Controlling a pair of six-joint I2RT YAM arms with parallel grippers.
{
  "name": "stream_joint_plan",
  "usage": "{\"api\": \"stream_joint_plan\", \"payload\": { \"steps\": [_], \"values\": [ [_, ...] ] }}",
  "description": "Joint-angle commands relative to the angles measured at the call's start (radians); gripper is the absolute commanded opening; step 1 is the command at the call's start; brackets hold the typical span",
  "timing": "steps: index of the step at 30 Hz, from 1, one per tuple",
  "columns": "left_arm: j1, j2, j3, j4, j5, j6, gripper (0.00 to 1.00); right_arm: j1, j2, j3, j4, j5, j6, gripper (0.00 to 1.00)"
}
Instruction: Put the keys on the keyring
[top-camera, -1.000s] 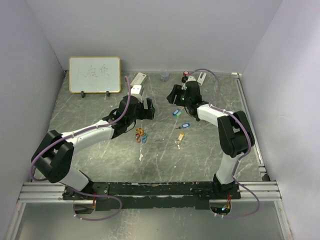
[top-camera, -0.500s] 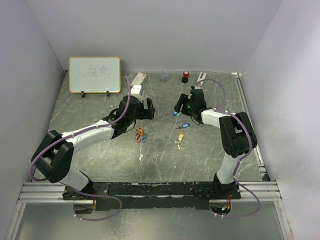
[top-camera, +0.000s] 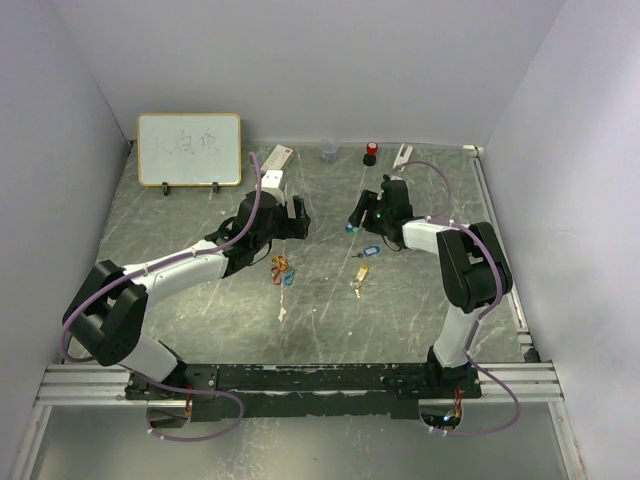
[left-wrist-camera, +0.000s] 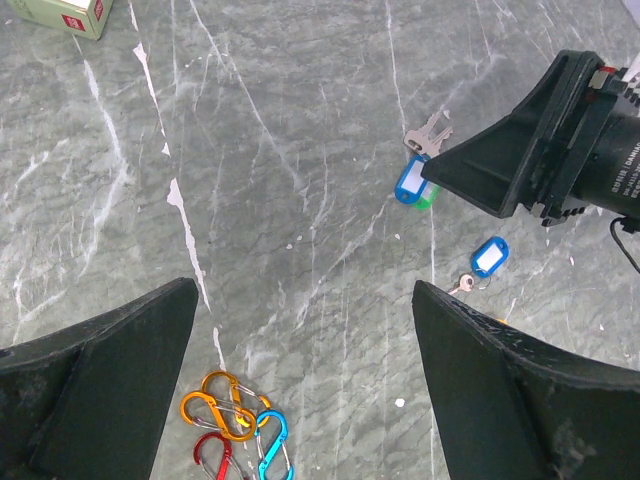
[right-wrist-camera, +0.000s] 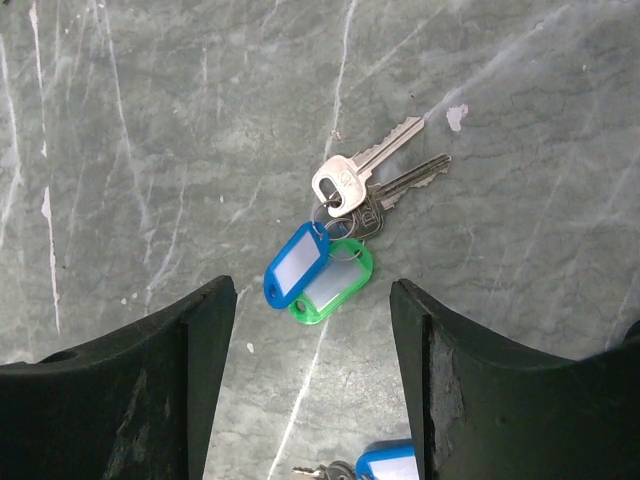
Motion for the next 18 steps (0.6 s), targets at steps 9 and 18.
{"api": "stream_joint_plan", "payload": {
  "steps": [9,18],
  "values": [
    [0.009,-0.01,-0.007,0.013,-0.001,0.008,1.0,-0.004,0.08,0.019,0.037,-0.044,0.009,0.64],
    [0.02,-0.019,-0.014,0.016,0.002,0.007,1.0,-0.004,0.034,0.042,0.022,-0.001,-0.002,0.63]
  ]
}}
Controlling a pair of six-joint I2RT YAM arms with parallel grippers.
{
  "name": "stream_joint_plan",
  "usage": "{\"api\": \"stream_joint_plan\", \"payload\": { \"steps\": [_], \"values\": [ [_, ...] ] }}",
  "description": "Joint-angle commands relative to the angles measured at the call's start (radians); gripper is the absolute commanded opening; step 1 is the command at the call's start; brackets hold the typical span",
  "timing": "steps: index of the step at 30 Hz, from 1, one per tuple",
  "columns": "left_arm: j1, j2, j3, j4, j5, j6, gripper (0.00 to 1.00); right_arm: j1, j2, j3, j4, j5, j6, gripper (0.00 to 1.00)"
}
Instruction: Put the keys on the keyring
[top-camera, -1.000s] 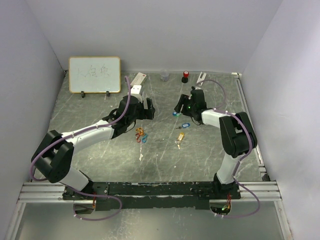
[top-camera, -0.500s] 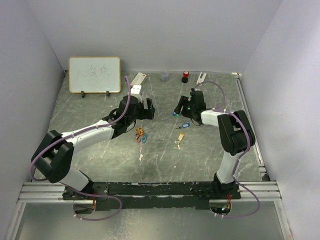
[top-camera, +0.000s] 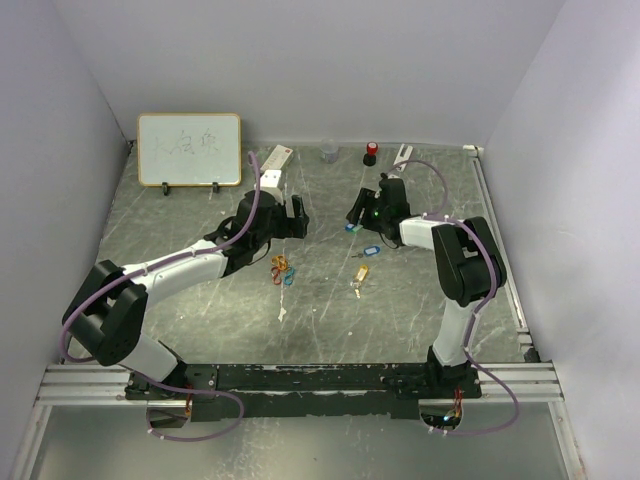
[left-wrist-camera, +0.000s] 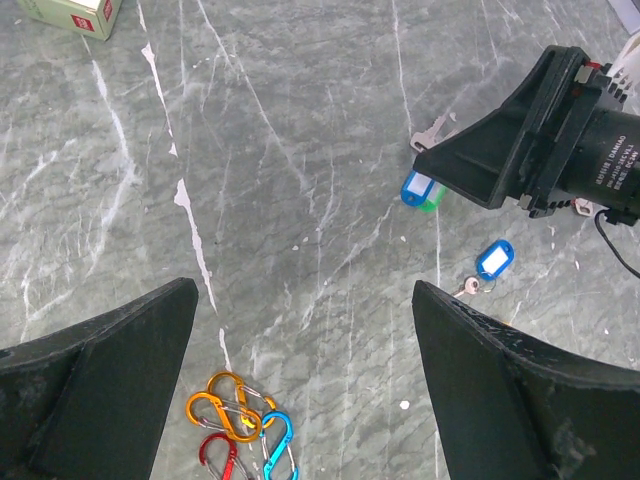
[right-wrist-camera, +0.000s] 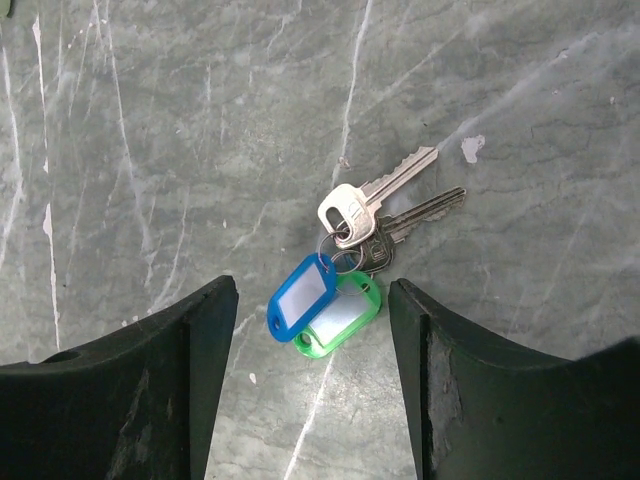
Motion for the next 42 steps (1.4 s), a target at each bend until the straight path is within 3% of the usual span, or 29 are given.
{"api": "stream_joint_plan", "payload": {
  "steps": [1,17,42],
  "values": [
    [0.013,-0.014,-0.012,0.014,0.005,0.006,1.0,-0.004,-0.038,0.003,-0.013,0.013,-0.011,0.62],
    [0.017,-0.007,-0.017,0.021,0.014,0.003,1.0,0.011,-0.07,-0.05,0.038,-0.03,0.016,0.5],
    [0.031,-0.023,-0.033,0.023,0.014,0.004,1.0,0.023,0.018,-0.026,0.064,-0.045,0.041,0.43]
  ]
}}
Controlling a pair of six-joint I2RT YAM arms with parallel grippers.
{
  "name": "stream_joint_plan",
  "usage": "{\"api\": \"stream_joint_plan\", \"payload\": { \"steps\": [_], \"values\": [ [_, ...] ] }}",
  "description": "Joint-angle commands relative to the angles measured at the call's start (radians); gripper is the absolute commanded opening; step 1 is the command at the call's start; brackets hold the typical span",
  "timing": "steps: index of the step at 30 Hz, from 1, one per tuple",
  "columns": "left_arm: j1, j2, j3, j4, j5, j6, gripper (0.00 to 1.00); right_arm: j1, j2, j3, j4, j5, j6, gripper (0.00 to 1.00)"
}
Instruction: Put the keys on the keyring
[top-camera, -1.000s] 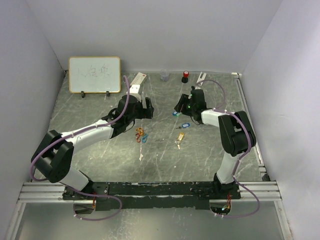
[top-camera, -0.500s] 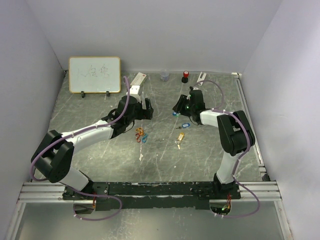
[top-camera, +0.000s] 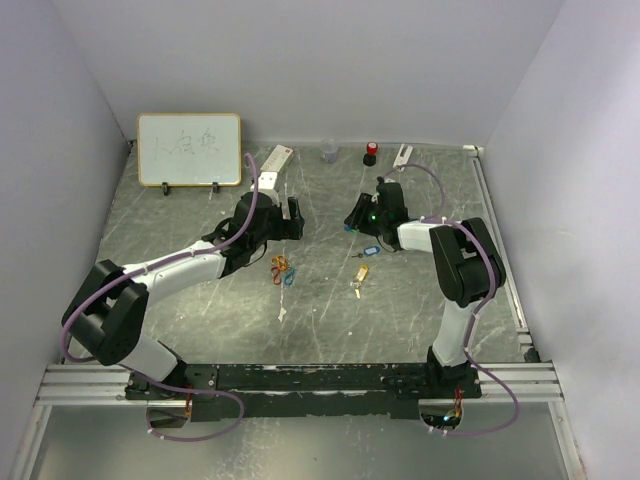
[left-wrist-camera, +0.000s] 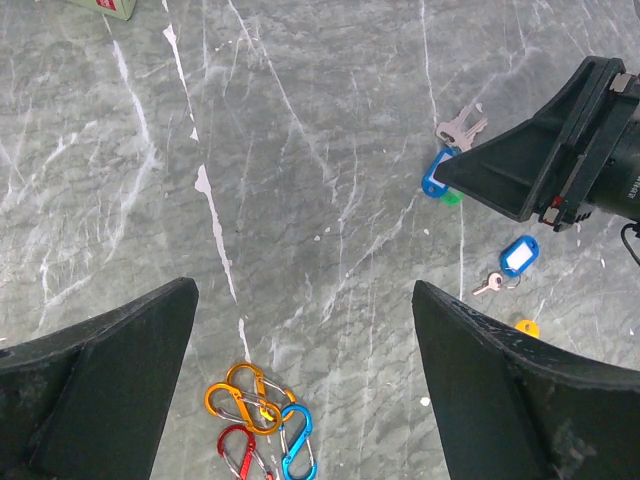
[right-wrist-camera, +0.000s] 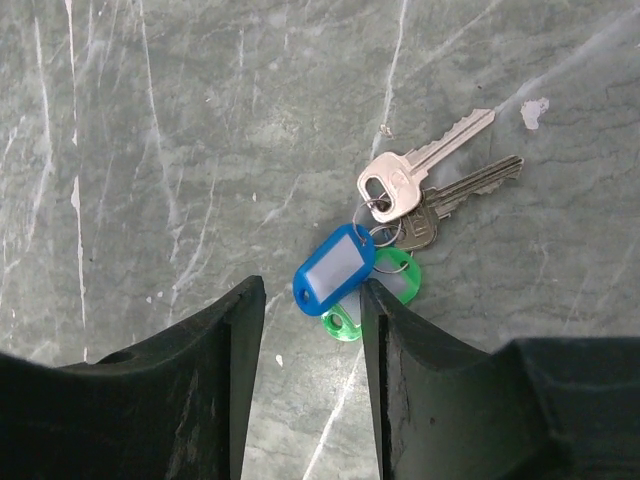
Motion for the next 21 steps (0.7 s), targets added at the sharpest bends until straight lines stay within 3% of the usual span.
{"api": "stream_joint_plan", "payload": {
  "steps": [1,10,16,21],
  "values": [
    [0.008,-0.022,-0.004,0.022,0.014,0.004,1.0,0.004,0.033,0.015,0.02,0.001,0.007,0.43],
    [0.011,-0.021,-0.005,0.024,0.017,0.004,1.0,0.004,0.077,0.048,0.039,-0.009,0.013,0.37],
    [0.012,-0.017,-0.003,0.021,0.015,0.005,1.0,0.004,0.078,0.064,0.048,-0.015,0.019,0.28],
    [0.018,-0.018,-0.004,0.023,0.017,0.006,1.0,0.003,0.016,0.037,0.071,0.005,-0.023,0.33]
  ]
}}
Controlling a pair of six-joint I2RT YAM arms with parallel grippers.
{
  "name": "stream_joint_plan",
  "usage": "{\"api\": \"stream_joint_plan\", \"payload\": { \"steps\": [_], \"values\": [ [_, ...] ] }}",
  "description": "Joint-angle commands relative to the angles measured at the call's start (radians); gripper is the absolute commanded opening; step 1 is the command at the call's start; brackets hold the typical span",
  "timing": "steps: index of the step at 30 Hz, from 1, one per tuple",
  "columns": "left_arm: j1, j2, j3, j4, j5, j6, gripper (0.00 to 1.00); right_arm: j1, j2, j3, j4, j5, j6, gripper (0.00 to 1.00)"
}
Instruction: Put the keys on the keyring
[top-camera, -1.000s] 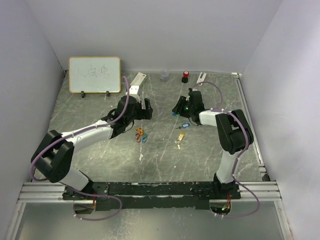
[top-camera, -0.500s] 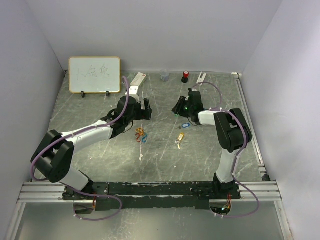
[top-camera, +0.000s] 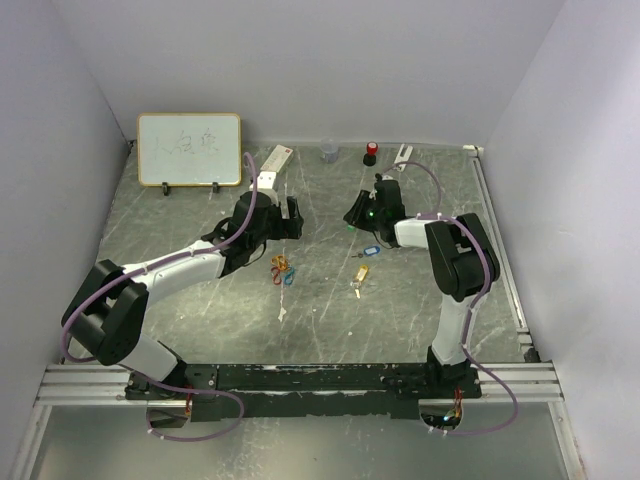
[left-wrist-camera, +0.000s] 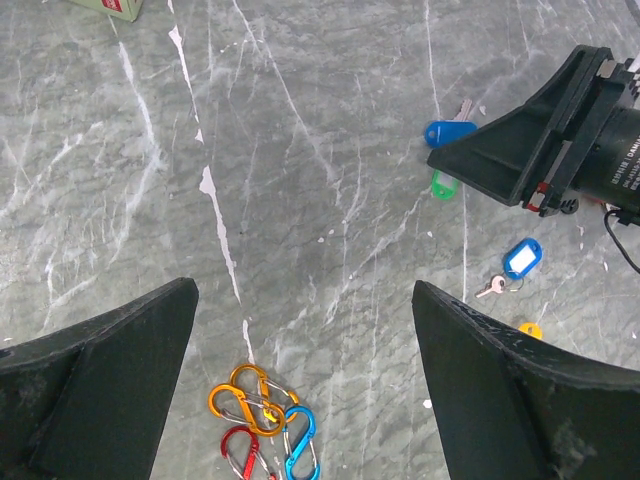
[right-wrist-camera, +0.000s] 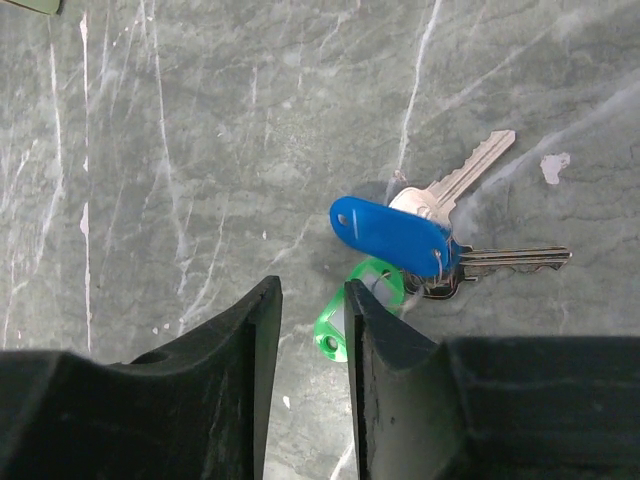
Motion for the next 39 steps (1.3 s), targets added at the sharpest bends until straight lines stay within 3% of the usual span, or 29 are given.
{"api": "stream_joint_plan", "payload": {
  "steps": [1,7,13,24,39],
  "values": [
    [0.012,-0.014,-0.003,0.023,0.019,0.005,1.0,0.003,-0.061,-0.01,0.019,0.018,-0.044,0.34],
    [0.013,-0.009,-0.005,0.025,0.023,0.002,1.0,0.002,-0.127,-0.043,-0.004,0.063,-0.075,0.39],
    [0.015,0.002,0.003,0.026,0.022,0.002,1.0,0.001,-0.118,-0.041,-0.019,0.073,-0.08,0.4],
    [0.017,-0.059,-0.015,-0.003,0.002,0.004,1.0,-0.026,-0.121,-0.034,-0.072,0.142,-0.082,0.52],
    [0.018,-0.053,-0.028,0.022,0.02,-0.009,1.0,-0.077,-0.013,0.04,-0.063,0.069,-0.11,0.53]
  ]
}}
